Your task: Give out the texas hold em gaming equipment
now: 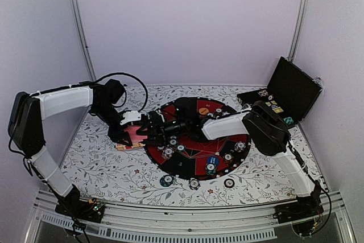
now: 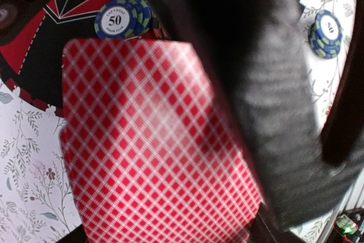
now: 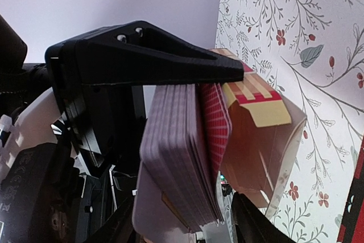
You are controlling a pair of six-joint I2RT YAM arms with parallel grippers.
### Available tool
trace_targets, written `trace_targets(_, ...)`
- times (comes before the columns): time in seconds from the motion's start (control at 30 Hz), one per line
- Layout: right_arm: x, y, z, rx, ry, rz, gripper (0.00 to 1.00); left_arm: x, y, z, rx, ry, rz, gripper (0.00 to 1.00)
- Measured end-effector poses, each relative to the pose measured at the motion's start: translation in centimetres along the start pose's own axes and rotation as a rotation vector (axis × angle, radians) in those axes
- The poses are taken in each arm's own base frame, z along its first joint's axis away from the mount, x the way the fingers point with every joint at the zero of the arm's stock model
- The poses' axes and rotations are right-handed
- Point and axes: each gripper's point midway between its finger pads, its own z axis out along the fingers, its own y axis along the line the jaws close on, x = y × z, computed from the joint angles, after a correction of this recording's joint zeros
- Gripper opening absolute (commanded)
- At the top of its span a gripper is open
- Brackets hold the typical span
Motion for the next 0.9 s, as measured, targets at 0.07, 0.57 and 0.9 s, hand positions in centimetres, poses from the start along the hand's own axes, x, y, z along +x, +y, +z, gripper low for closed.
trace_targets(0.07,0.1,-0.1,0.1,-0.006,0.003,0.004,0.51,0.0,0.0,0.0,0.0,0.0,-0.002,0.41)
trace_targets(0.57,-0.7,-0.3,0.7,-0.048,0.003,0.042,0.32,-0.1,-0.1,0.1,0.0,0.003,0.001,0.4)
trace_targets(0.9,-0.6,-1.4,0.9,-0.036,0.008,0.043,0.03,0.3,-0.6,0.5,0.014,0.018,-0.027,0.85)
